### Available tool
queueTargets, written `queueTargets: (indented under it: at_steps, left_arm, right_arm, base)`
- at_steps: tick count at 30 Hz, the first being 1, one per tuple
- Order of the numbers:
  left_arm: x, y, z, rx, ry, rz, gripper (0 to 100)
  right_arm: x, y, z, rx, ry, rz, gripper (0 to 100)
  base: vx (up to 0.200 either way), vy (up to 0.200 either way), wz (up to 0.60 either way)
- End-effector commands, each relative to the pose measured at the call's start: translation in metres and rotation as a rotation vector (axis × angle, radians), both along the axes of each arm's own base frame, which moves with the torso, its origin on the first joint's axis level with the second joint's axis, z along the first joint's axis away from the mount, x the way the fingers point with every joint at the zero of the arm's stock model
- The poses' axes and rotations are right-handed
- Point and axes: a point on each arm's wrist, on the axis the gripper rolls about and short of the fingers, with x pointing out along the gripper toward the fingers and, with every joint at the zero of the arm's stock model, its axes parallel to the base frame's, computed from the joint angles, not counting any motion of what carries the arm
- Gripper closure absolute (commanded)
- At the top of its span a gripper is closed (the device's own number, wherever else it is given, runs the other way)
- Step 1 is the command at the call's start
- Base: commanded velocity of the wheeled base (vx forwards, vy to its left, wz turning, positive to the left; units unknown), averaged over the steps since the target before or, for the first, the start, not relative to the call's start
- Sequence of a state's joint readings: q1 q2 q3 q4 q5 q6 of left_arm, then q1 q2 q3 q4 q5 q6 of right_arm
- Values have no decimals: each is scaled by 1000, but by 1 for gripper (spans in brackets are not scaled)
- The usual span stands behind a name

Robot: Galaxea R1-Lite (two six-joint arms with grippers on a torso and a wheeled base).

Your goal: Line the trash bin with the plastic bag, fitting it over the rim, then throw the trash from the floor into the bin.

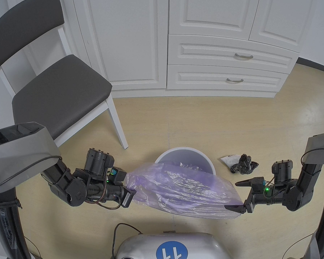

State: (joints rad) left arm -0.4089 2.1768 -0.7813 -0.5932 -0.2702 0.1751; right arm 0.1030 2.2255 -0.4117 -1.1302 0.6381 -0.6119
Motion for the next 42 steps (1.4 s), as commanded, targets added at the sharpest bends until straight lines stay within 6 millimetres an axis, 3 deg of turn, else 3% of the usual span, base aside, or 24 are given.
queueTargets:
  at_steps: [1,4,8,9,11,12,14,18,20,21,29,42]
  left_arm:
    - [2,-2,-6,-9,-11,2,100]
    - [1,-2,-6,-10,-12,1,100]
    - [3,-1,-3,-13,-20,10,100]
    - [3,-1,-3,-13,-20,10,100]
    - [5,-2,-4,-28,-11,28,100]
    - [5,-2,-4,-30,-9,30,100]
    - [6,-3,-2,-47,-10,45,100]
    - [6,-2,-3,-61,-16,59,100]
    - [5,-2,-3,-59,-14,60,100]
    - [5,-2,-4,-56,-10,59,0]
    - [5,-1,-5,-54,-12,59,0]
    - [5,-1,-5,-45,-20,51,0]
  right_arm:
    - [-1,-19,0,92,-4,24,0]
    - [0,-16,2,92,-45,35,0]
    - [-6,18,18,106,-139,61,0]
    - [-6,18,18,106,-139,61,0]
    - [-18,57,31,86,-204,-63,0]
    - [-19,61,32,83,-214,-77,0]
    - [-30,93,23,15,-229,-196,0]
    - [-50,119,15,-71,-245,-216,0]
    - [-53,122,15,-71,-245,-202,0]
    - [-57,125,17,-68,-247,-186,0]
    - [-56,129,9,-82,-236,-179,0]
    - [-20,133,-3,-67,-282,-312,0]
  base:
    - [0,0,0]
    - [0,0,0]
    - [0,0,0]
    - [0,0,0]
    - [0,0,0]
    - [0,0,0]
    - [0,0,0]
    - [0,0,0]
    - [0,0,0]
    - [0,0,0]
    - [0,0,0]
    - [0,0,0]
